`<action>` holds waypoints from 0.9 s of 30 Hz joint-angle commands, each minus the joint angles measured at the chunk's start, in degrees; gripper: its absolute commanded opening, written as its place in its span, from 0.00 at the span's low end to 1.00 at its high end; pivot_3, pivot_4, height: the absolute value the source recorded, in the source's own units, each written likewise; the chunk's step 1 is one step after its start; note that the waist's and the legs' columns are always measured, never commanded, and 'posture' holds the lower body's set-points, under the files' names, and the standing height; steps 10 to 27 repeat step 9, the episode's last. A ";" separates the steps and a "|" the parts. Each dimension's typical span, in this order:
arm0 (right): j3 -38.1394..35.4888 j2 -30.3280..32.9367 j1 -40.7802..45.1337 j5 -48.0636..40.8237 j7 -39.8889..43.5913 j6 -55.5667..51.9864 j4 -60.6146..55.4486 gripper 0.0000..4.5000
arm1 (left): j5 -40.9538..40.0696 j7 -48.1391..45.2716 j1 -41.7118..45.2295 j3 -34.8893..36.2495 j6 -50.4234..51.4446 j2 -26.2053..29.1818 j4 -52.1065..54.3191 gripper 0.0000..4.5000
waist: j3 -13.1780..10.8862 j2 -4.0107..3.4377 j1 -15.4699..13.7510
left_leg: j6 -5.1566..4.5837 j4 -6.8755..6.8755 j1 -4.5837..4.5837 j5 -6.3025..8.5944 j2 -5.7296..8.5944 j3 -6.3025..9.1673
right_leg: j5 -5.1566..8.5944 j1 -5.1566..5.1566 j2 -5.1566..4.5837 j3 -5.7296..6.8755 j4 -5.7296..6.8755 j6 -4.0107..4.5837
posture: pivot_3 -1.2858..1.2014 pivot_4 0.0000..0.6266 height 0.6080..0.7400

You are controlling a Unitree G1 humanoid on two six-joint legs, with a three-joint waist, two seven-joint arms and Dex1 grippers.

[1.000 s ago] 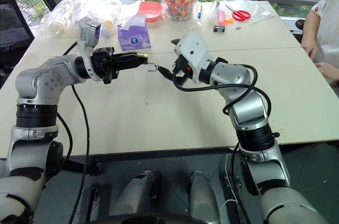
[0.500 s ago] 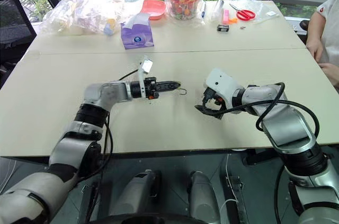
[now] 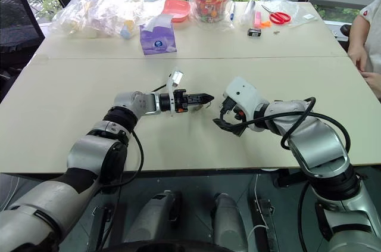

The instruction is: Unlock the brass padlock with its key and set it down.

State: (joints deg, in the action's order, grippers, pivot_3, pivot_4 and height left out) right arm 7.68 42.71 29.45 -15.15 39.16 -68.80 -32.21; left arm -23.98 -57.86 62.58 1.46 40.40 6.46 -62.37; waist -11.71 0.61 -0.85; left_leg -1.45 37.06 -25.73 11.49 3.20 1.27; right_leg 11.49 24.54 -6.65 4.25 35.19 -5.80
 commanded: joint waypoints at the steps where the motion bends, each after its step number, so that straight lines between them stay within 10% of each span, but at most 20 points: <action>1: -2.49 1.33 0.53 -0.73 -0.55 1.02 -0.91 1.00 | 5.61 2.25 0.82 -2.56 -2.28 2.92 1.77 0.96 | 0.00 0.00 0.02 | 0.00 0.00 0.02 0.00 0.00 0.00 | 0.00 -0.02 0.00 0.00 0.00 0.00 | 0.52 0.24 1.00; 9: -4.40 1.64 -2.56 -1.22 -2.33 2.99 0.72 1.00 | 5.59 0.60 -10.35 -1.66 1.43 17.67 28.46 0.96 | 0.01 -0.02 1.65 | 0.02 -0.23 0.21 0.01 -0.10 -0.02 | -0.02 0.04 -0.04 -0.14 0.05 0.05 | 0.52 0.24 1.00; 27: -4.40 1.64 -2.56 -1.22 -2.33 2.99 0.72 1.00 | 5.59 0.60 -10.35 -1.66 1.43 17.67 28.46 0.96 | 0.01 -0.02 1.65 | 0.02 -0.23 0.21 0.01 -0.10 -0.02 | -0.02 0.04 -0.04 -0.14 0.05 0.05 | 0.52 0.24 1.00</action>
